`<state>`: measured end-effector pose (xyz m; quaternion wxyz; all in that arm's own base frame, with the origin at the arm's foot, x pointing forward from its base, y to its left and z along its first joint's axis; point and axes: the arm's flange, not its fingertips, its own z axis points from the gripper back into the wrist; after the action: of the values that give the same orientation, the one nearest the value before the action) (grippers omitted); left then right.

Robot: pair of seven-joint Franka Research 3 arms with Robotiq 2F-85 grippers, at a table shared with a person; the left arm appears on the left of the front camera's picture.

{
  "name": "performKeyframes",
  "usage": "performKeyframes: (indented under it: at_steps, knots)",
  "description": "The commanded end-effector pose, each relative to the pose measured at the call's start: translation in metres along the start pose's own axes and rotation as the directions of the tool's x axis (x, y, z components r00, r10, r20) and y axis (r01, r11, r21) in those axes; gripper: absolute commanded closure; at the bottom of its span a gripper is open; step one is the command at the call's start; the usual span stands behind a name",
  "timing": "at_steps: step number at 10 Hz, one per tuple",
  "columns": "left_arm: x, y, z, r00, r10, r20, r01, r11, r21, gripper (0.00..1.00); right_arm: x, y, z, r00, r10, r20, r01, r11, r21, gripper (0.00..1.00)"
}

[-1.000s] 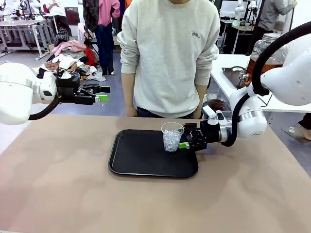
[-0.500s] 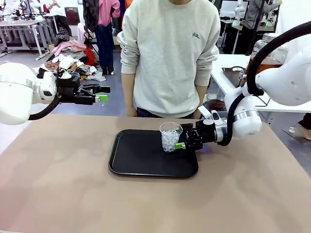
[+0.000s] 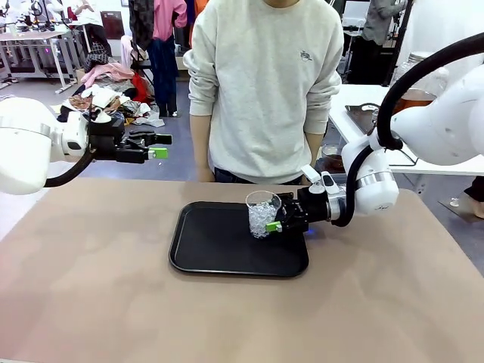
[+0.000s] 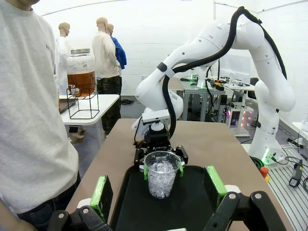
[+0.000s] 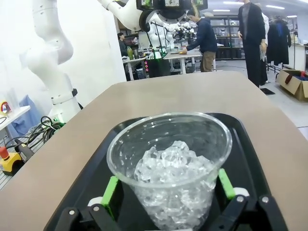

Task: Pour the drink into the iced cup.
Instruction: Pick up the iced cup indicated by the human and present it to them.

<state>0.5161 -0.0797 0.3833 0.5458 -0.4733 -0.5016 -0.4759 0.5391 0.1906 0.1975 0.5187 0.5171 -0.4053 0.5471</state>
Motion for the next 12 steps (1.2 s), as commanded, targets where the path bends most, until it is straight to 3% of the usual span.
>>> performKeyframes:
  at_steps: [1,6,9,12]
  knots:
    - [0.0023,0.0008,-0.0012,1.000,-0.002,0.008,0.002,1.000,0.010,0.00,0.0008,-0.0103,-0.0105,0.999,-0.032,0.000,0.032,0.999,-0.017,0.00]
    - [0.0023,0.0008,-0.0012,1.000,-0.002,0.008,0.002,1.000,0.010,0.00,0.0045,-0.0115,-0.0144,0.998,-0.052,0.020,0.053,0.998,-0.039,0.00]
    - [0.0023,0.0008,-0.0012,1.000,-0.002,0.008,0.002,1.000,0.010,0.00,0.0054,-0.0121,-0.0159,0.999,-0.041,0.025,0.042,0.998,-0.036,0.35]
    - [0.0023,0.0008,-0.0012,1.000,-0.002,0.008,0.002,1.000,0.010,0.00,0.0060,-0.0119,-0.0154,0.997,-0.062,0.042,0.063,0.998,-0.023,0.35]
